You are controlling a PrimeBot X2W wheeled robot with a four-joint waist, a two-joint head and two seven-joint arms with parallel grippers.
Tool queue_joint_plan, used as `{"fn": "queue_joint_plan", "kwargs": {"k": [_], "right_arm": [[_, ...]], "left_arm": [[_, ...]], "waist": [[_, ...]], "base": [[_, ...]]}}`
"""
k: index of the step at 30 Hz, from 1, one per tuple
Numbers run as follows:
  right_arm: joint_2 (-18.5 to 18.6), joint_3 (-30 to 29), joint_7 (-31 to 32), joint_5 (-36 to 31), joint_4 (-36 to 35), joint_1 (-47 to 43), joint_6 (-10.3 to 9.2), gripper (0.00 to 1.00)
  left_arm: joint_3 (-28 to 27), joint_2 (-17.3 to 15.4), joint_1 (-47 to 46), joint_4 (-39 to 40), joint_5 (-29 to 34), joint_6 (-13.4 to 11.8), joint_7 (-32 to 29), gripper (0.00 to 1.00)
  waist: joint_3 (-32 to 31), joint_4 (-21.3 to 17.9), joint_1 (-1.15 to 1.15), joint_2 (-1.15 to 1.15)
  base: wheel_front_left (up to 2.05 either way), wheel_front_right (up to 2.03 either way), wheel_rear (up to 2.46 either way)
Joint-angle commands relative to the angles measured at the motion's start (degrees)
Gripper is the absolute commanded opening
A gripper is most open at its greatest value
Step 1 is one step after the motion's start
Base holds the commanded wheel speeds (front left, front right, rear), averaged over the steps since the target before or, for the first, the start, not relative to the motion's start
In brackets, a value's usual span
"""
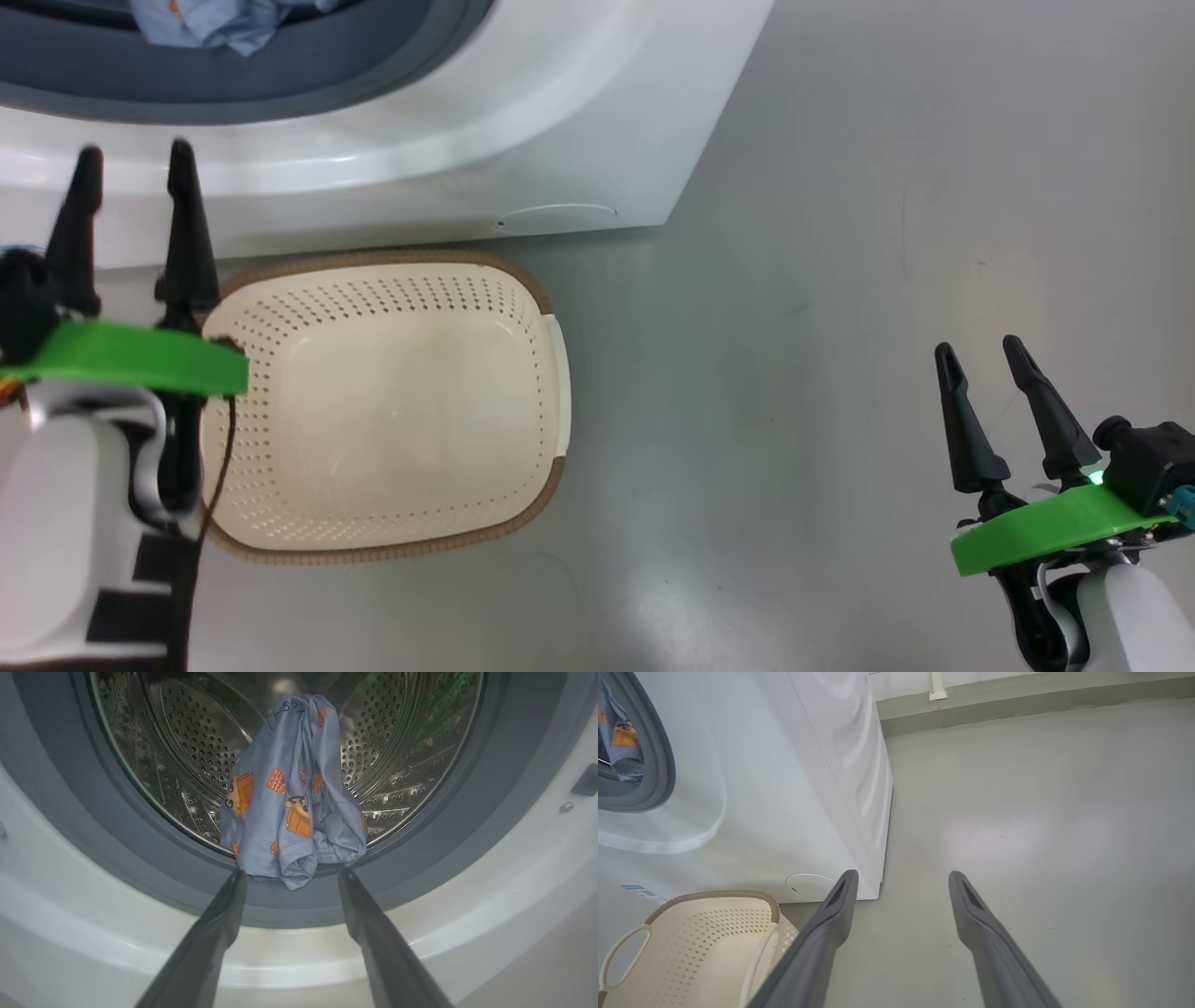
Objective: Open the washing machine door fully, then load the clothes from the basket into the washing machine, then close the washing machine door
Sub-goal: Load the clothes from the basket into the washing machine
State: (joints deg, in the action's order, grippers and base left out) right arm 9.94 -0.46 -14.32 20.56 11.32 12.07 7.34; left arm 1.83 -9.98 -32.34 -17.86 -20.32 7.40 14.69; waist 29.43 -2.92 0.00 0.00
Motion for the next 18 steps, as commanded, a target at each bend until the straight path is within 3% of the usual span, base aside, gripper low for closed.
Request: {"fn": "queue_joint_plan", "kwargs": {"k": [1, 18], "right_arm": [[-0.1, 1.6, -0.7, -0.6, -1.4, 0.1, 0.14, 1.00], [-1.5, 3.5, -0.7, -0.3, -1.3, 2.4, 0.14, 1.00]], "left_arm": [[-0.8, -2.8, -3.6, -0.9, -0.8, 0.1, 0.3, 1.00], [5.0, -8.0, -23.1, -21.6, -3.2, 0.1, 0.3, 1.00]], "waist": [[1.2, -0.7, 0.00, 0.00], [4.9, -4.1, 0.00, 0.00]], "base": [[0.00, 0.00, 0.00], [0.00, 0.00, 0.00]]}}
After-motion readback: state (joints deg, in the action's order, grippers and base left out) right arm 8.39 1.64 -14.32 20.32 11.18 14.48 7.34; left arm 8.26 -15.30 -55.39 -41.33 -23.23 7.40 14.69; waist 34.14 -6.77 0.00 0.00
